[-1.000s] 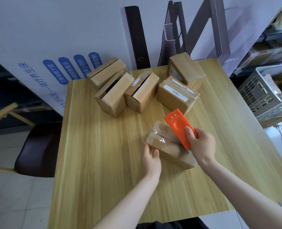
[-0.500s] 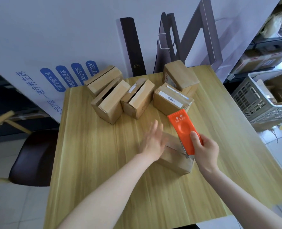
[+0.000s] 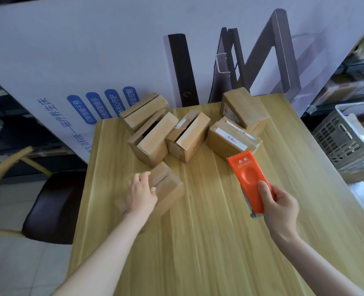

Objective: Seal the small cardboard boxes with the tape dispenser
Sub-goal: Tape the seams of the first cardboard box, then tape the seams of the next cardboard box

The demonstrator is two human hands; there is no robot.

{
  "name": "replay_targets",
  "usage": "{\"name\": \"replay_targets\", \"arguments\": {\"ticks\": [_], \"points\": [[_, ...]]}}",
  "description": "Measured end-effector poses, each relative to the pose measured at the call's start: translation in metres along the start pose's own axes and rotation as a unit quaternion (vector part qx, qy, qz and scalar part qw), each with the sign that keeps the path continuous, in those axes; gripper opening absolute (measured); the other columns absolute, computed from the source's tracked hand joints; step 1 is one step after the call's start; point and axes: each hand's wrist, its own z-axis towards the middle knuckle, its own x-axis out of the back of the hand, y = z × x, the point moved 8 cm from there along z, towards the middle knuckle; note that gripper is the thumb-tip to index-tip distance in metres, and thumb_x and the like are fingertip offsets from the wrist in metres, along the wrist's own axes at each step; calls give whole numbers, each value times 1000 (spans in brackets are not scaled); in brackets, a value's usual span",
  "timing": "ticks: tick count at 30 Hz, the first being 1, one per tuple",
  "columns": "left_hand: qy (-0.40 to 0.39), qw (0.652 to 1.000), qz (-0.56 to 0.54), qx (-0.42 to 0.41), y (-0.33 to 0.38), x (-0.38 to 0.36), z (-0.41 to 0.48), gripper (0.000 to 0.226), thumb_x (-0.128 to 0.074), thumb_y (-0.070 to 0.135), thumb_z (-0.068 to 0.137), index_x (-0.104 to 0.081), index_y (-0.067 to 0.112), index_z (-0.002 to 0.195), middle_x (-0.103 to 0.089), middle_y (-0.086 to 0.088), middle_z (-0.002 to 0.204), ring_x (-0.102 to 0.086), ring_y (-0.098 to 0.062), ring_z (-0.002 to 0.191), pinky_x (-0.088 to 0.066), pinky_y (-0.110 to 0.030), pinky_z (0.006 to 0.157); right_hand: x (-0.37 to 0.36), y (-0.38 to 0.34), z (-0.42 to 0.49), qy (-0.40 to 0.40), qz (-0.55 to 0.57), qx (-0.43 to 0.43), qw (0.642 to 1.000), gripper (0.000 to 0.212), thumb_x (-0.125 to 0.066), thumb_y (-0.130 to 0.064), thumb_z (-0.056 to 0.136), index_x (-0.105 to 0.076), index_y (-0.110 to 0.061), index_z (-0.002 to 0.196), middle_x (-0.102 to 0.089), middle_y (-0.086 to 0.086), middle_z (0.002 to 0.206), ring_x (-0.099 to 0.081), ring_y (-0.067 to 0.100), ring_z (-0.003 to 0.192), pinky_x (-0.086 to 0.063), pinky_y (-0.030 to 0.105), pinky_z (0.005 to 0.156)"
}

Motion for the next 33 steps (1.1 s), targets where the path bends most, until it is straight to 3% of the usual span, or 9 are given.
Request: {"name": "replay_targets", "arguments": {"ticks": [1,3,6,11,17,20,24,29,33], "points": [[-27,999,-22,-18,-5,-4,5,51,-62,21,88,-46,20,137,-44,-3,139,-42,-27,124,-38,-37,100,-8,-2,0,-9,-1,-2,1000,34,-60,-33,95,-65,-10,70,-62,10,51,-61,24,33,-40,16,35],[-97,992,-32,-71,-6,-19,5,57,-52,29,95,-30,28,148,-19,5,157,-16,-24,144,-21,-42,116,-23,-6,-1,-26,-3,-2,1000,35,-59,-33,95,-65,-7,72,-61,13,50,-61,25,34,-40,18,35],[-125,988,28,-91,-20,-33,-1,60,-32,49,99,-12,32,153,5,4,161,11,-17,147,2,-46,119,-49,-16,-1,-50,-4,3,999,36,-60,-33,95,-64,-5,74,-62,18,53,-61,26,34,-40,24,36],[-89,994,65,-2,-54,-17,30,61,-18,49,100,-6,23,154,7,-7,161,10,-25,147,5,-47,118,-77,-29,2,-73,-7,12,997,33,-60,-34,95,-66,-11,73,-62,13,50,-61,25,34,-42,24,36],[-62,994,69,60,-63,-6,73,62,-22,45,101,-5,18,154,7,-10,161,10,-26,147,2,-48,119,-90,-36,13,-64,-11,7,998,29,-61,-32,94,-67,-22,67,-64,7,53,-61,25,34,-40,14,33],[-7,997,48,-67,-7,-11,85,62,-30,35,100,-4,14,153,4,-7,161,12,-21,147,2,-42,120,-89,-35,20,-50,-24,7,998,27,-60,-30,95,-68,-20,71,-64,2,50,-59,18,32,-38,12,34],[-33,972,-11,-234,106,-34,113,60,-37,32,100,-13,13,152,-6,-5,161,1,-19,148,-5,-35,120,-83,-32,28,-31,-32,3,999,28,-61,-27,94,-67,-20,68,-63,-1,49,-57,12,31,-36,10,34],[-147,966,45,-207,157,-73,155,64,-34,38,101,-5,14,153,4,-7,161,5,-23,148,-2,-41,121,-68,-29,37,-8,-43,4,999,30,-61,-26,95,-67,-22,65,-62,0,45,-55,7,29,-35,10,34],[-124,968,72,-206,149,-78,136,64,-37,26,102,1,15,153,7,-5,161,11,-20,147,4,-41,120,-52,-22,40,-6,-30,-9,999,27,-61,-28,94,-68,-22,69,-63,4,45,-58,15,30,-41,14,36]]}}
